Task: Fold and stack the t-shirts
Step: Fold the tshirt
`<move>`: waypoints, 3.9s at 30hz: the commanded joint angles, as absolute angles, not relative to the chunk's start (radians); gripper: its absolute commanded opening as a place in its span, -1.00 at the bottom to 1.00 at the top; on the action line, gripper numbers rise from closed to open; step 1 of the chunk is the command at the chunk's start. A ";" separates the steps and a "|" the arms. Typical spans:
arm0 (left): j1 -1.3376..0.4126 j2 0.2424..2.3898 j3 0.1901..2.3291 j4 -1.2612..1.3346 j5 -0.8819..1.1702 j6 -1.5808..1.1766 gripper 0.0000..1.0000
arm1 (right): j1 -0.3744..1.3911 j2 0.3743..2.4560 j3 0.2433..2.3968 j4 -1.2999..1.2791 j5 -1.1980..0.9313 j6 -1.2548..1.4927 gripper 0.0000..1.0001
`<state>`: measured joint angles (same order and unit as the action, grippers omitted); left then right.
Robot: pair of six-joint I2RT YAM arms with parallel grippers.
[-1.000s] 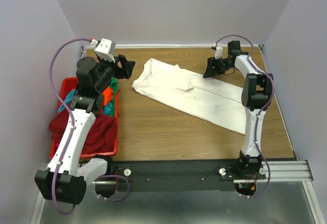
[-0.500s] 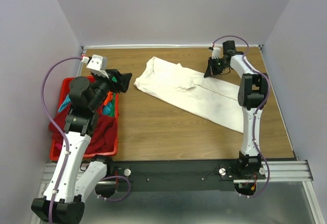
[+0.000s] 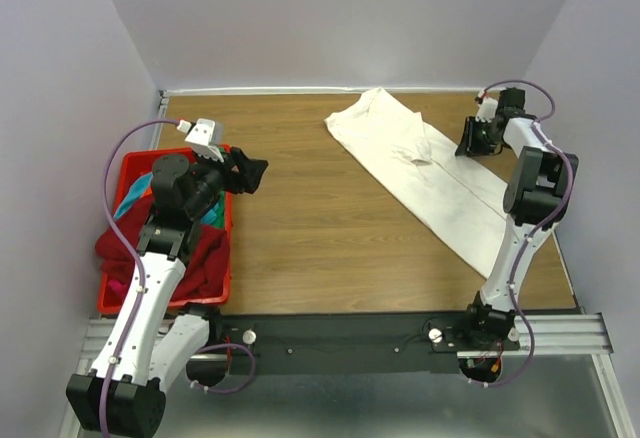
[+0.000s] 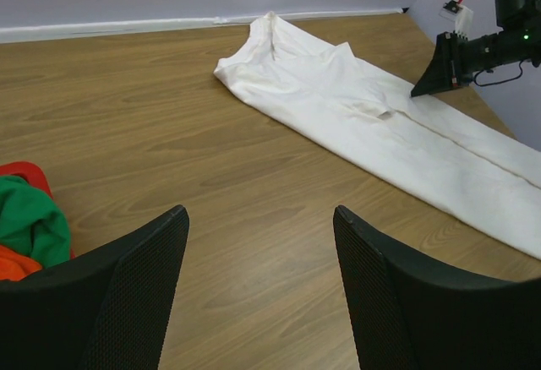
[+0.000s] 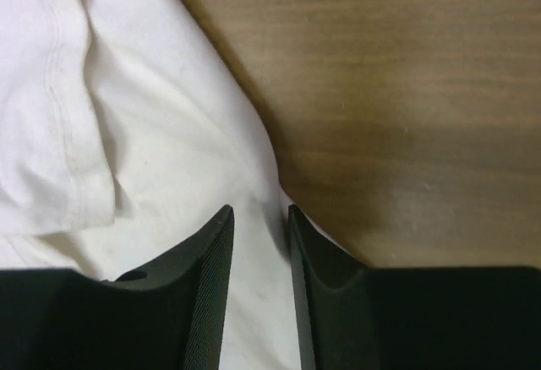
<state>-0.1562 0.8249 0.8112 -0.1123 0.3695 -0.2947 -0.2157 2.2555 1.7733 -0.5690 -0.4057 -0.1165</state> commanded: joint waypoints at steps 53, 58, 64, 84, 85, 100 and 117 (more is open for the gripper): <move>-0.152 0.785 0.727 -0.091 0.287 -0.133 0.74 | 0.430 1.592 0.891 -0.416 0.175 -0.538 -0.05; -0.153 0.784 0.729 -0.091 0.288 -0.133 0.74 | 0.430 1.647 0.902 -0.414 0.210 -0.537 -0.34; -0.152 0.787 0.727 -0.087 0.298 -0.135 0.74 | 0.460 1.666 0.910 -0.434 0.170 -0.534 -0.99; -0.153 0.787 0.730 -0.097 0.278 -0.130 0.74 | 0.842 2.108 1.701 -0.873 -0.322 -0.410 -0.50; -0.153 0.787 0.730 -0.095 0.281 -0.130 0.74 | 0.841 2.096 1.715 -0.882 -0.327 -0.414 -0.43; -0.199 0.937 0.693 0.051 0.713 -0.201 0.69 | 0.526 1.429 1.142 -0.847 -0.567 -0.739 1.00; -0.916 1.161 0.904 -0.474 0.289 -0.284 0.56 | 0.563 1.078 0.684 -1.022 -0.620 -1.197 0.99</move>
<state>-0.8463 1.1454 0.9215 -0.3405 0.4004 -0.1921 0.5362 1.0874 0.7162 -0.9897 -0.5903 -1.1255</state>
